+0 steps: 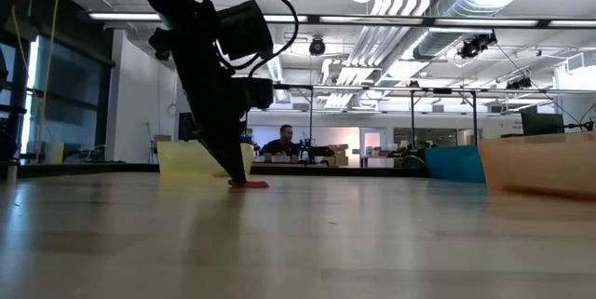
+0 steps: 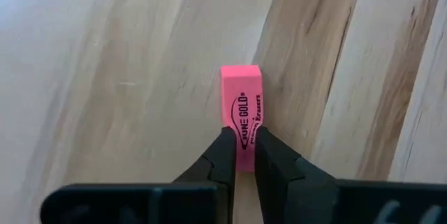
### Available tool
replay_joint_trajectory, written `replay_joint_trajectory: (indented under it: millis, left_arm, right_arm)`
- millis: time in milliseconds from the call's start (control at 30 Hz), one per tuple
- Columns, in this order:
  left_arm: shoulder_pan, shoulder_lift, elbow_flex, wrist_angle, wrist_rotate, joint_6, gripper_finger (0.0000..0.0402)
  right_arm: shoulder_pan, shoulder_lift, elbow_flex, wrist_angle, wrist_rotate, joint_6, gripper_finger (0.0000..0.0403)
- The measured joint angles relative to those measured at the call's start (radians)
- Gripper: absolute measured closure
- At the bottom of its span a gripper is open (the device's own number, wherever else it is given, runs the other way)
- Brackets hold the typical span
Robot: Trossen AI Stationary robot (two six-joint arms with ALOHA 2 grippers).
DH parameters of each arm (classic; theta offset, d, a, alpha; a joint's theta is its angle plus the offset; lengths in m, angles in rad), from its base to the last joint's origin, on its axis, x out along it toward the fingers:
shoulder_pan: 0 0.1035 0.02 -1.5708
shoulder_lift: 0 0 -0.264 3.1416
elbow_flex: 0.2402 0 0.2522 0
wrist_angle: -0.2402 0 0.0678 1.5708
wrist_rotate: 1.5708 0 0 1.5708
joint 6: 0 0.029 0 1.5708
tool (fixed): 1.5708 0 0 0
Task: Sort crayons/erasers/pens/pencils in bins
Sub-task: Put the pink eraser into the yellow bin
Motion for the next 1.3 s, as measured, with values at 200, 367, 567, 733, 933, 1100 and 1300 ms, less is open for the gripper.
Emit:
replay_joint_trajectory:
  millis: [200,367,567,733,933,1100,1300]
  left_arm:
    - [0.032,-0.081,0.024,-0.113,-0.059,0.012,0.0384]
    - [0.1,-0.201,0.034,-0.19,-0.095,0.002,0.0385]
    - [0.282,-0.361,0.036,-0.237,-0.123,-0.067,0.0395]
    - [0.424,-0.42,0.037,-0.22,-0.08,-0.029,0.04]
    - [0.379,-0.421,-0.022,-0.2,0.075,0.213,0.04]
    - [0.295,-0.42,-0.18,0.014,0.119,0.166,0.0399]
    - [0.258,-0.352,-0.275,0.157,0.117,0.081,0.0375]
  right_arm:
    - [0.0,0.0,0.0,0.0,0.0,-0.003,0.0403]
    - [0.0,0.0,0.0,0.0,0.0,-0.003,0.0403]
    - [0.0,0.0,0.0,0.0,0.0,-0.003,0.0403]
    - [0.0,0.0,0.0,0.002,0.0,0.0,0.0403]
    - [0.0,0.0,0.0,0.003,0.011,0.008,0.0403]
    - [0.0,0.0,0.0,0.001,0.039,0.027,0.0403]
    - [0.0,0.0,0.0,0.001,0.04,0.046,0.0403]
